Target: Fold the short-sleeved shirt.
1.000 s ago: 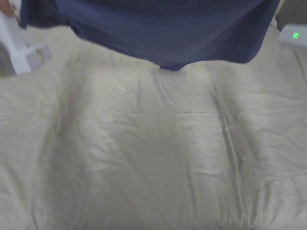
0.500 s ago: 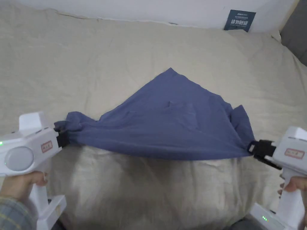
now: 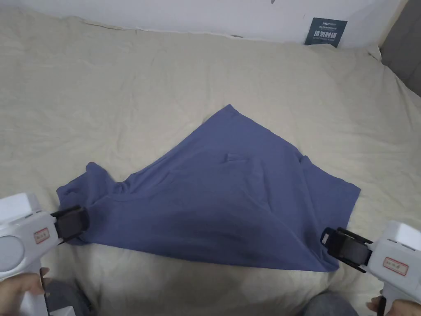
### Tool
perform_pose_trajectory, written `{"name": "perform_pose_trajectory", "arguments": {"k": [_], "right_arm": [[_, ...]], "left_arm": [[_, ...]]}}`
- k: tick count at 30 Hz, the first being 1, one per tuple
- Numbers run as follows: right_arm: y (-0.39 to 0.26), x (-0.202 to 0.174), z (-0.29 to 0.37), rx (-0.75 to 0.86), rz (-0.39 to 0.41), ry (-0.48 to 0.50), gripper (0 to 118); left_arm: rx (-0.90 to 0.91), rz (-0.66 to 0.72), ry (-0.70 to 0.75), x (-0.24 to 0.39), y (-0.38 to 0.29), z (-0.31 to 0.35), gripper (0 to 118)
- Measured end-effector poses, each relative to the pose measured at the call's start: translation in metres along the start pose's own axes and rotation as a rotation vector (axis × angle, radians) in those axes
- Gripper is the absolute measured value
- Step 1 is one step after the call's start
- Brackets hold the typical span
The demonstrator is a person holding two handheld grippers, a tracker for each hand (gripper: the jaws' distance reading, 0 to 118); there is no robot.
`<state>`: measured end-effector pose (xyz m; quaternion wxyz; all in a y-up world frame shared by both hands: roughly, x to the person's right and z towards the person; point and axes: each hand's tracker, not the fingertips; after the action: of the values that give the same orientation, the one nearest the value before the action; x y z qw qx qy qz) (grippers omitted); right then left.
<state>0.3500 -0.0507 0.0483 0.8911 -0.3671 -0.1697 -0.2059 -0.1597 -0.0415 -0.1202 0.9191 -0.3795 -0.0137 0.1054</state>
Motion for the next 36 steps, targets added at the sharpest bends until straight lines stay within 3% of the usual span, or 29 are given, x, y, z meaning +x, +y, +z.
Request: {"name": "perform_pose_trajectory", "arguments": {"k": [3,9,14,18,23,26,27,29,31,36], "right_arm": [[0.017,-0.009,0.019,0.114,0.096,-0.024,115],[0.060,-0.051,0.063,0.410,0.337,-0.067,118],[0.069,-0.099,0.083,0.590,0.348,0.029,118],[0.063,-0.128,0.081,0.618,0.365,0.044,118],[0.056,-0.143,0.076,0.619,0.368,0.082,117],[0.050,-0.149,0.078,0.618,0.367,0.091,78],[0.048,-0.149,0.078,0.614,0.370,0.090,52],[0.047,-0.149,0.078,0.605,0.368,0.090,13],[0.046,-0.151,0.078,0.599,0.357,0.087,1],[0.045,-0.152,0.078,0.585,0.350,0.091,1]], "left_arm": [[0.116,-0.012,-0.012,-0.006,0.021,0.011,117],[0.410,-0.208,-0.020,0.037,0.069,0.054,118],[0.579,-0.348,-0.038,0.085,0.073,0.067,118],[0.609,-0.369,-0.122,0.110,0.059,0.068,116],[0.617,-0.440,-0.167,0.130,0.039,0.072,84],[0.614,-0.467,-0.177,0.134,0.034,0.071,40],[0.610,-0.473,-0.179,0.137,0.031,0.070,20],[0.594,-0.460,-0.189,0.136,0.030,0.068,3],[0.579,-0.445,-0.200,0.135,0.028,0.067,0],[0.560,-0.439,-0.194,0.133,0.026,0.065,0]]}}
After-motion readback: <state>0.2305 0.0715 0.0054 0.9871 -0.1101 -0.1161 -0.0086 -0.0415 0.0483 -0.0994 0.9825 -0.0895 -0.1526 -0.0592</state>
